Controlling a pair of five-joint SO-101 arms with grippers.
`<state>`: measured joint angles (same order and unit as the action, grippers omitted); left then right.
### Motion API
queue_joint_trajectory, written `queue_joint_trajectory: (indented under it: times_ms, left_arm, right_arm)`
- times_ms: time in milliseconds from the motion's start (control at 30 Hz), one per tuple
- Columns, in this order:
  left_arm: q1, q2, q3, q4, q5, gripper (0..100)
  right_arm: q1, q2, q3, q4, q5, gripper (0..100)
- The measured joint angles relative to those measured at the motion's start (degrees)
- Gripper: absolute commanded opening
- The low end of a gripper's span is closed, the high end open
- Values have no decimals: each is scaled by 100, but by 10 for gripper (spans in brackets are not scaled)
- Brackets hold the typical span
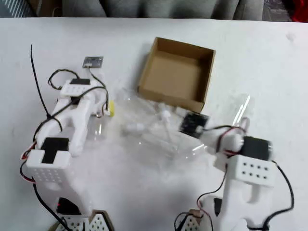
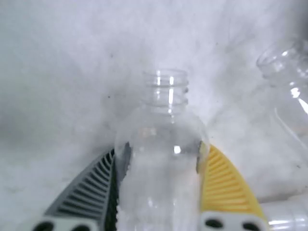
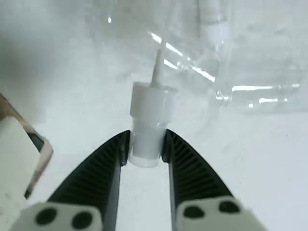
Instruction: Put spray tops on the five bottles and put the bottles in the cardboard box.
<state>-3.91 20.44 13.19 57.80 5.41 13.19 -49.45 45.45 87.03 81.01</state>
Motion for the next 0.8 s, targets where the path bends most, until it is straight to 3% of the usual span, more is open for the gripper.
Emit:
queue_joint_trajectory:
  times_ms: [167, 300, 800]
  left_arm:
    - [0, 0, 0, 0, 0, 20]
    - [0, 0, 0, 0, 0, 20]
    - [0, 0, 0, 0, 0, 20]
  right_arm:
    - [993, 35, 0, 0, 1363, 16]
    - [1415, 607, 0, -360, 1864, 16]
    - [2998, 4545, -1749, -2101, 4738, 28]
